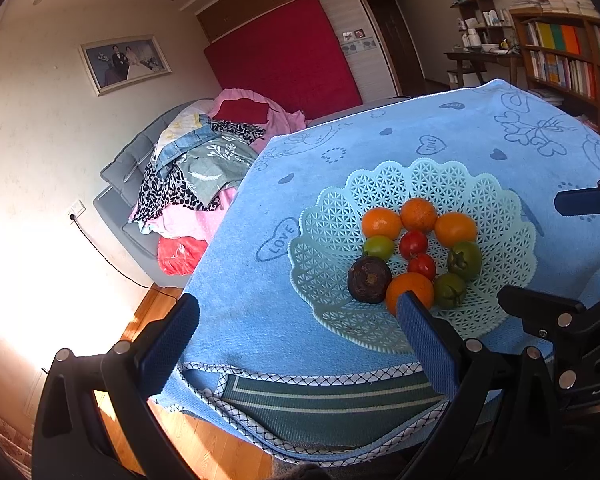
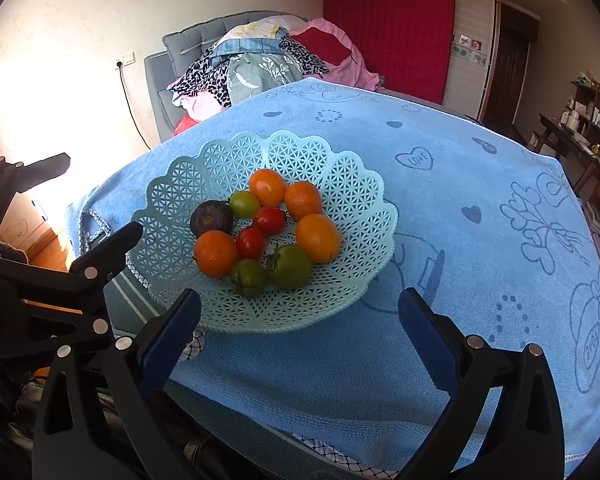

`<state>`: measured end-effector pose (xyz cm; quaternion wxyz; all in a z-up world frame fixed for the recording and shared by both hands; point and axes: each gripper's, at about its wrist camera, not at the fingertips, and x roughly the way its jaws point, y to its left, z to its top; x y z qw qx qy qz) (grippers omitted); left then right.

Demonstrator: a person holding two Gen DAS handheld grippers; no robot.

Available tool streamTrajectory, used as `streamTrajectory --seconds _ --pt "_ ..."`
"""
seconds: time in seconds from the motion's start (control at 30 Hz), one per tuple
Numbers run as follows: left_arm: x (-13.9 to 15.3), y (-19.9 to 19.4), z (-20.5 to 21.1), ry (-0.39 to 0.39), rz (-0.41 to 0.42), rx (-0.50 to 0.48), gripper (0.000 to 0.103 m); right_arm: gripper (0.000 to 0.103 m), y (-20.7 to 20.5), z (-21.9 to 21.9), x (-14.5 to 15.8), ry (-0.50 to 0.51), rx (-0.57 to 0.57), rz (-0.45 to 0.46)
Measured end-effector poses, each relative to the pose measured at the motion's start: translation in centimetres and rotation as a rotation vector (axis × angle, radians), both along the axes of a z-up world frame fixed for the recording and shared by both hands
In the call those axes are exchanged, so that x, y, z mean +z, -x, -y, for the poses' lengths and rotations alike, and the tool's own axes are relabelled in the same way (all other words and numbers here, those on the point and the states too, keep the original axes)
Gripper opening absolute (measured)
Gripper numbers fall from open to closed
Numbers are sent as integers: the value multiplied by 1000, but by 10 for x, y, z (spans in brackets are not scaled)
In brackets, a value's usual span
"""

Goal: Organize fruits

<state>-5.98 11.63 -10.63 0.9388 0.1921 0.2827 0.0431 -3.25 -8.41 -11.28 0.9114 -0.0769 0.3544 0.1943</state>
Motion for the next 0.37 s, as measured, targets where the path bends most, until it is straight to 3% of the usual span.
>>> streamTrajectory --seconds 0.37 --pt "-6 -10 -8 23 -41 41 98 100 -2 6 -5 16 -39 -8"
